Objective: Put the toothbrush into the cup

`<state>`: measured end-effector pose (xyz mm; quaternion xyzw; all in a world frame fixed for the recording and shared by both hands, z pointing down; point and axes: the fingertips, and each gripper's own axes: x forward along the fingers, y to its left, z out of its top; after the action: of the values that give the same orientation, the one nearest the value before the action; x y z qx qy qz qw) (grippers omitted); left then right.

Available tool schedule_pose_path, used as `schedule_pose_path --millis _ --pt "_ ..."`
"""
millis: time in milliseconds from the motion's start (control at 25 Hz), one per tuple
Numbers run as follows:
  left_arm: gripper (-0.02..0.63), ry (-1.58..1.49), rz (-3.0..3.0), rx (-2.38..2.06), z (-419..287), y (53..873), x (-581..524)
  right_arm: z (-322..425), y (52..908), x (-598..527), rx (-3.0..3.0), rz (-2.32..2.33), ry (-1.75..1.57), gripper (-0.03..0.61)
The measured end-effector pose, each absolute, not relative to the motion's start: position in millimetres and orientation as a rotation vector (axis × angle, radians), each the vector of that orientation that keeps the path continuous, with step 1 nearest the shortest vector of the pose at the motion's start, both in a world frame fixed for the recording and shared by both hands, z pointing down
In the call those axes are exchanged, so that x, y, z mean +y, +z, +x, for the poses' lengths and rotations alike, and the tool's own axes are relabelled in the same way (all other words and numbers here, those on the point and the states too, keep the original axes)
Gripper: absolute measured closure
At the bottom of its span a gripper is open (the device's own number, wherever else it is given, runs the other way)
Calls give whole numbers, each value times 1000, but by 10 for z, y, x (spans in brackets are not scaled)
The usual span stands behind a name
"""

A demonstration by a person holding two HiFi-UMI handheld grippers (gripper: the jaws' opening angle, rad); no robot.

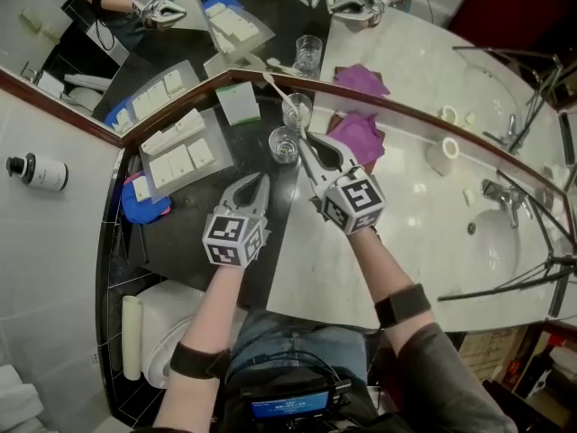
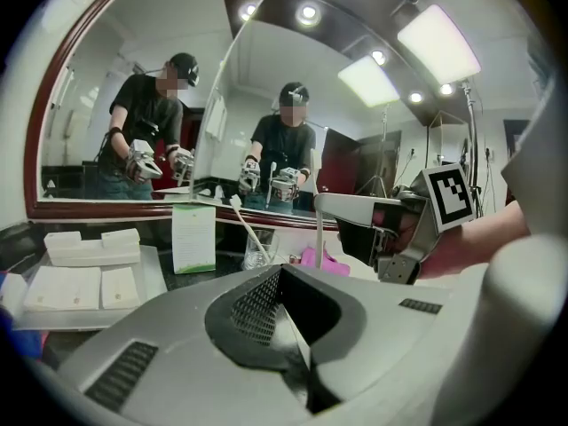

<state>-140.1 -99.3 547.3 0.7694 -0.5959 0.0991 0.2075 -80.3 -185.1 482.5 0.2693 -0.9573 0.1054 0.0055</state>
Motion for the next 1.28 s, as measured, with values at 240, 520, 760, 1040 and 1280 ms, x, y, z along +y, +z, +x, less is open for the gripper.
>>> schedule_pose_path --millis 240,520,760,1040,1280 --pt "612 260 2136 -1678 -1491 5574 -1139 -1059 4780 -2014 -3039 822 301 515" --pt "612 234 2109 -1688 -1550 5720 -1200 -1267 4894 -2102 -3033 806 296 515" --pt "612 229 2094 -1683 -1593 5844 -1167 -1312 5250 -2103 -2960 801 299 515" --pt "612 226 2054 -1679 -1664 6001 -1026 -1343 5615 -2088 -2826 781 233 515" --pt "612 215 2037 -1677 -1717 6044 -944 -1396 5760 -2063 -2756 765 227 515"
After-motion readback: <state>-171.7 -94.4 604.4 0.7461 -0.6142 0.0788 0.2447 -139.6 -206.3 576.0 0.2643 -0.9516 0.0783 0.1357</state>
